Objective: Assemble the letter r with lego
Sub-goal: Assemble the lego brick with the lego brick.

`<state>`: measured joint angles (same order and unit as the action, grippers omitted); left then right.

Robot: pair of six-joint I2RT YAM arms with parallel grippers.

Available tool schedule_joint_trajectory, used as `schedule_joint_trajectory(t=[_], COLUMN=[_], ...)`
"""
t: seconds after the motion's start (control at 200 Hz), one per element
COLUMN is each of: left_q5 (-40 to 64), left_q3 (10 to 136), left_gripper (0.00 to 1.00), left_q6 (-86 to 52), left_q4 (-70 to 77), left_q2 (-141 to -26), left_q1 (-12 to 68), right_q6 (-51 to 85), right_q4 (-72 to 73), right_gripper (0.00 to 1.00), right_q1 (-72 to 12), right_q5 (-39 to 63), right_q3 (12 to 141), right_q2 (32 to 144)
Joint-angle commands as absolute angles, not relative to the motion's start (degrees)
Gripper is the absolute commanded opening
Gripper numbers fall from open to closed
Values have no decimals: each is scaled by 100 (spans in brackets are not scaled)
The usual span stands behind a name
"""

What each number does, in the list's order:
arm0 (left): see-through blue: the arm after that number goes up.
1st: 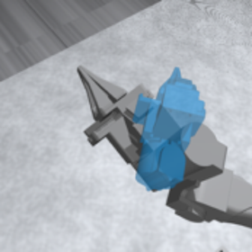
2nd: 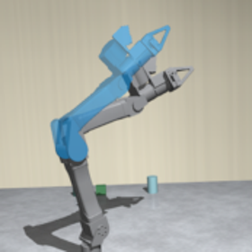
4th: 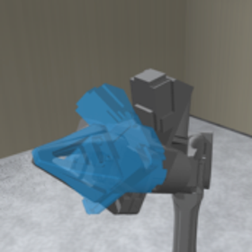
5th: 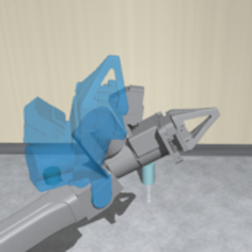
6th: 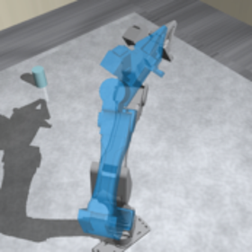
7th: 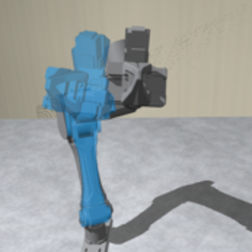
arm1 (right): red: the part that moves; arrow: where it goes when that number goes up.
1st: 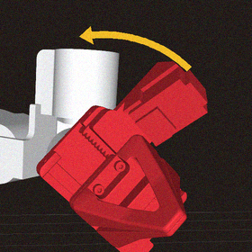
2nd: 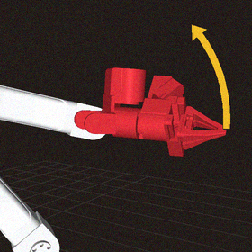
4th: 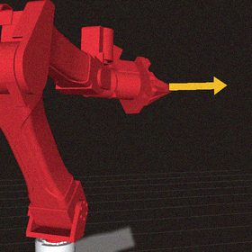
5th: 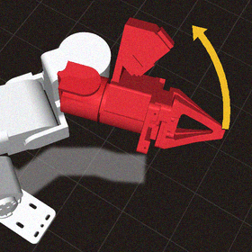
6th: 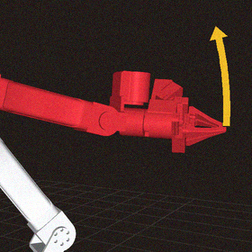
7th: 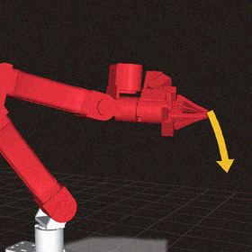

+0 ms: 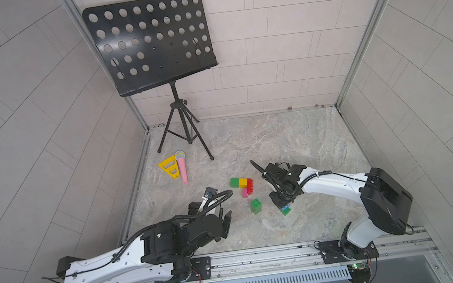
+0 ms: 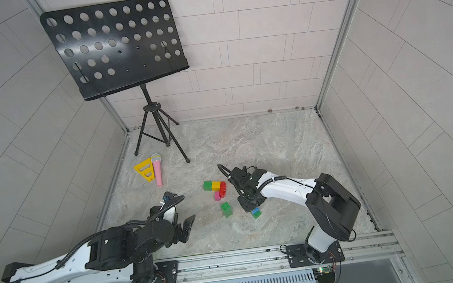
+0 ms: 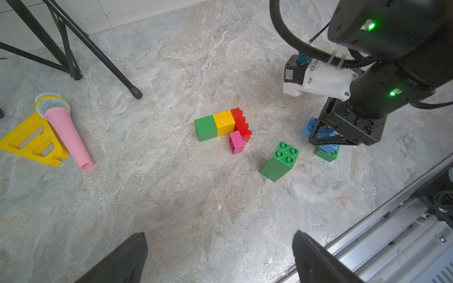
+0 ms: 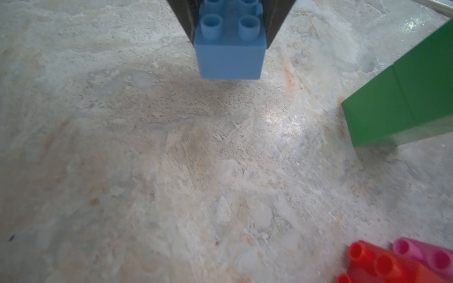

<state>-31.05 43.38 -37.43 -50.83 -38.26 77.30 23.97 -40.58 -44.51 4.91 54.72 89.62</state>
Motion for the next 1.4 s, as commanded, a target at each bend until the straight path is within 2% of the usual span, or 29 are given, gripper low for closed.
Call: schedule_joint_trajectory(t=[0.0, 0.47, 0.971, 1.396], left_q5=[-3164, -3141, -3113, -3086], left_q3=[4456, 4460, 4490, 4456], left_gripper=[100, 100, 100, 100], left_q6=[-3675, -3666, -3617, -3621], left_q4=[-5159, -5155, -5150, -5113], left_q2=[-3866, -3900, -3886, -3749], left_q1=[7752, 7746, 7748, 7768], right_q6=[2343, 2680, 3114, 3069], right_q4=[-4050, -3326, -2808, -2997], right_gripper=[0, 0, 0, 0], right_q1=[-4440, -4491, -4817, -4816], right_q5=[413, 388, -547, -455], right_q3=[5427, 4839, 4364, 4744], right_q2=[9053, 9114, 8255, 8701])
